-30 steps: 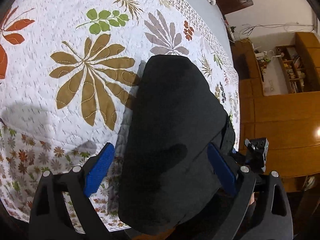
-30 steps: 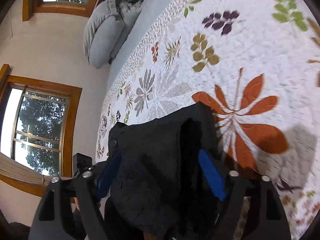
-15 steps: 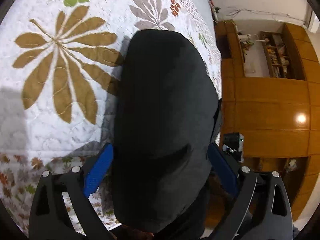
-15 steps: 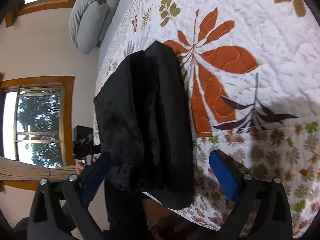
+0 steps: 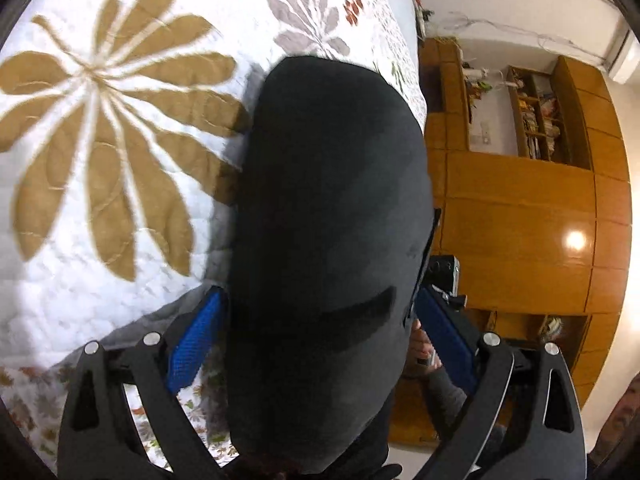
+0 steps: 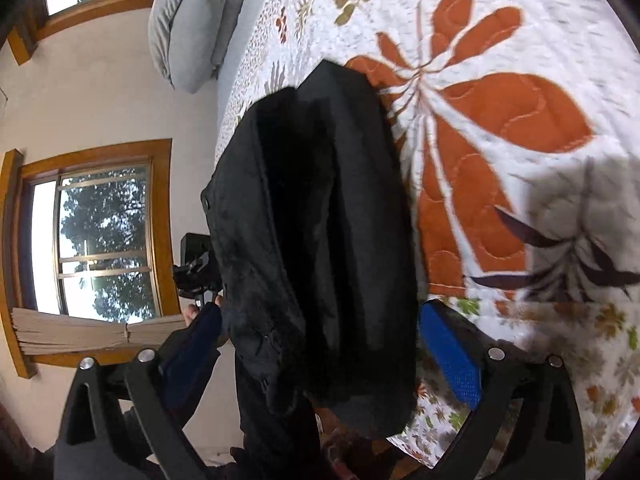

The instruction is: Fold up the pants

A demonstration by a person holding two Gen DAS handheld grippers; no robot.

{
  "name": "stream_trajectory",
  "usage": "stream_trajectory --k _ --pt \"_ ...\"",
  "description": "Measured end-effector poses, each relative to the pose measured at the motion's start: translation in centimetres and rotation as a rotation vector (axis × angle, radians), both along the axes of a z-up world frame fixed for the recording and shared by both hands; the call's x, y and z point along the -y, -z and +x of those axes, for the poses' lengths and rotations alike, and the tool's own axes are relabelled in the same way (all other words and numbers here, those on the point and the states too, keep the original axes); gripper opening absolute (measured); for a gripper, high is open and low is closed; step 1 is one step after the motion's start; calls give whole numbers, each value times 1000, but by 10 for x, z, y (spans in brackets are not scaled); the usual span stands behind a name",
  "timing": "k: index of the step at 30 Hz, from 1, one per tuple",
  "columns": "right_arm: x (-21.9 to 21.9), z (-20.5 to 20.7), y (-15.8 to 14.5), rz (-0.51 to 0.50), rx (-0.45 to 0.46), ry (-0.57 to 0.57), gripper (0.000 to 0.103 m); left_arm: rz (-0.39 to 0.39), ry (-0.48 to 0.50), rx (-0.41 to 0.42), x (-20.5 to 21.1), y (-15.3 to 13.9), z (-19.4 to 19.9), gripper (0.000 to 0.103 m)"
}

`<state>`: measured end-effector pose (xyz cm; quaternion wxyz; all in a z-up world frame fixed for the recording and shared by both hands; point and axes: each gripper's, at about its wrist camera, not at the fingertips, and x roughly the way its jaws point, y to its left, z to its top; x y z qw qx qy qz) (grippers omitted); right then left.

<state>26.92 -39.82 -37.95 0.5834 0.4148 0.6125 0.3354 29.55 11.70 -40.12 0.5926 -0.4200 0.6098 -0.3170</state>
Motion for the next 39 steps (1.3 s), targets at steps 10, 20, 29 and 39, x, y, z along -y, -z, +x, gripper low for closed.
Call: stream_trajectory --k 10,20,29,39 --pt "-26 19 7 15 -43 -64 100 -35 72 -19 27 11 7 97" --pt "-52 34 10 -33 -58 -111 100 91 129 3 58 7 9 100" --pt "-68 35 8 -64 -47 -79 62 222 117 26 76 -3 11 78" --pt "-68 27 -12 -112 -20 -17 41 250 64 18 72 -19 11 48"
